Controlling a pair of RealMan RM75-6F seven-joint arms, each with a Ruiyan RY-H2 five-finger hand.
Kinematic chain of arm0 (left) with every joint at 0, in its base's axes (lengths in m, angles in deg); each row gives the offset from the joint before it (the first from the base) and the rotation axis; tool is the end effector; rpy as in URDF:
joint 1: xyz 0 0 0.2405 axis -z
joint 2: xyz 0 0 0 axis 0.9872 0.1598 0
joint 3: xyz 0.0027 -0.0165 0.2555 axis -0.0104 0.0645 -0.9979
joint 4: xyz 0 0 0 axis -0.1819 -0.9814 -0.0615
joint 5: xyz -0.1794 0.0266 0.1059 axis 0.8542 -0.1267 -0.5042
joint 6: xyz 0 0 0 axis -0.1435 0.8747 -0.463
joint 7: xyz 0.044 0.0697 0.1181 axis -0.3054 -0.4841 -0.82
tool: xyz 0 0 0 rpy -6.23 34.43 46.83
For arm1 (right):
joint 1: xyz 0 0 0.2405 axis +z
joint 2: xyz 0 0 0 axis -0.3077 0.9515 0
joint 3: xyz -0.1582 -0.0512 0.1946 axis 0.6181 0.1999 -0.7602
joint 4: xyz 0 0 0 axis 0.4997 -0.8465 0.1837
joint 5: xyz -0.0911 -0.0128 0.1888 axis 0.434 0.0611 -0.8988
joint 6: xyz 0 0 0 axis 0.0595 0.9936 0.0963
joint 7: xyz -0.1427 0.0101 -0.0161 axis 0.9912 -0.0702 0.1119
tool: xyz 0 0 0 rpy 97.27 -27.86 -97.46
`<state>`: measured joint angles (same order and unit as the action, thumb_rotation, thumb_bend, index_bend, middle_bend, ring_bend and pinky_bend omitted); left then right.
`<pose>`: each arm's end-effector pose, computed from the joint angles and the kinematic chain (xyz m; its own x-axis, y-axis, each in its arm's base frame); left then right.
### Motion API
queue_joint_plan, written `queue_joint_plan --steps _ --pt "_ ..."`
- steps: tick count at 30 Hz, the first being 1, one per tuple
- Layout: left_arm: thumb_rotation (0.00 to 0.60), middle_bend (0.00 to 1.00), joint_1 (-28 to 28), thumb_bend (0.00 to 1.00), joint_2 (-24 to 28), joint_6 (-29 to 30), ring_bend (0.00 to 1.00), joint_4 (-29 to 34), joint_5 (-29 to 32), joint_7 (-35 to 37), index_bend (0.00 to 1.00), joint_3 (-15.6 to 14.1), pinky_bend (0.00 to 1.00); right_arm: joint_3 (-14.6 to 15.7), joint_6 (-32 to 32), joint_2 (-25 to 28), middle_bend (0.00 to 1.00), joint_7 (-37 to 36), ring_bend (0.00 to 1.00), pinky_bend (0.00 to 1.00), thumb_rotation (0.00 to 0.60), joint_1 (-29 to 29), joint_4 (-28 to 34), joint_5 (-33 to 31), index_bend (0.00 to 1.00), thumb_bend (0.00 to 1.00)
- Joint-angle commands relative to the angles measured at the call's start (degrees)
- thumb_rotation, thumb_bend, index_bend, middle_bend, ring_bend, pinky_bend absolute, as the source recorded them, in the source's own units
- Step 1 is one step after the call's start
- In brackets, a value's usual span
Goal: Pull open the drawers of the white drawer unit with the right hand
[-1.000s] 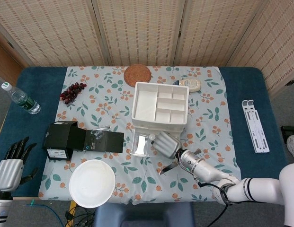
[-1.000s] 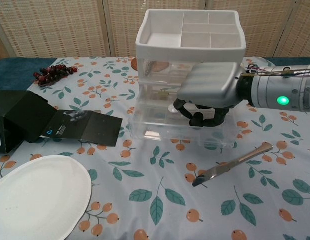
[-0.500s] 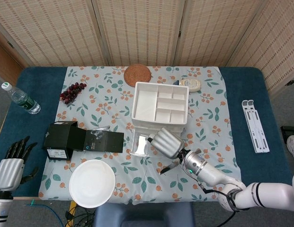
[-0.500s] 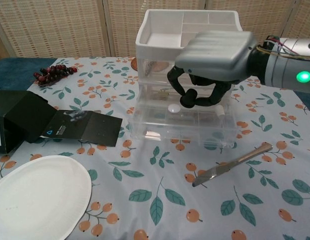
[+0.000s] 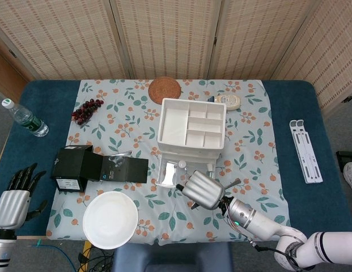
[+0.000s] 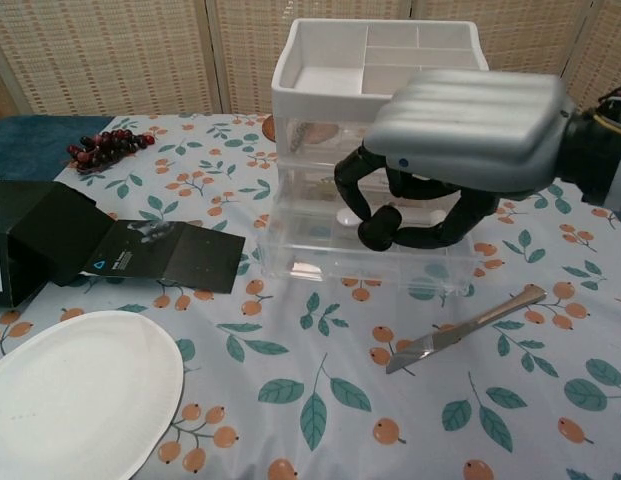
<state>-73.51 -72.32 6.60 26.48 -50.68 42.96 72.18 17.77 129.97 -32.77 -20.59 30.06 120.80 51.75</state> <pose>-0.3127 0.1915 0.1363 0.4390 0.0143 0.8984 0.8969 -0.0663 -0.4373 -0.0835 -0.2673 0.0273 0.7276 0.1423 0.6710 -0.3182 -0.7966 0.5139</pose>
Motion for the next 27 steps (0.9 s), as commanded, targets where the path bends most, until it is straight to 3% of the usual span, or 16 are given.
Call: queue_joint_plan --steps 1,11,24,27 --pt "0.600 0.00 0.01 0.30 0.03 0.07 0.04 0.09 -0.11 -0.02 0.14 0.00 0.07 1.63 -0.42 -1.77 1.00 0.17 1.00 1.00 0.600 -0.81 -2.08 2.94 0.53 0.39" --pt "0.600 0.00 -0.03 0.30 0.30 0.31 0.04 0.35 -0.38 0.04 0.14 -0.02 0.07 4.12 -1.36 -5.13 1.00 0.70 1.00 1.00 0.600 -1.84 -8.51 9.92 0.53 0.39" --pt "0.600 0.00 -0.17 0.30 0.39 0.47 0.04 0.26 -0.51 0.20 0.14 -0.14 0.07 3.78 -5.67 -7.02 0.99 4.47 1.00 1.00 0.600 -2.15 -12.96 10.49 0.53 0.39" --pt "0.600 0.00 -0.21 0.30 0.40 0.42 0.04 0.17 -0.38 0.21 0.14 -0.14 0.07 3.34 -6.14 -7.32 0.98 5.04 1.00 1.00 0.600 -2.37 -13.20 9.98 0.49 0.40"
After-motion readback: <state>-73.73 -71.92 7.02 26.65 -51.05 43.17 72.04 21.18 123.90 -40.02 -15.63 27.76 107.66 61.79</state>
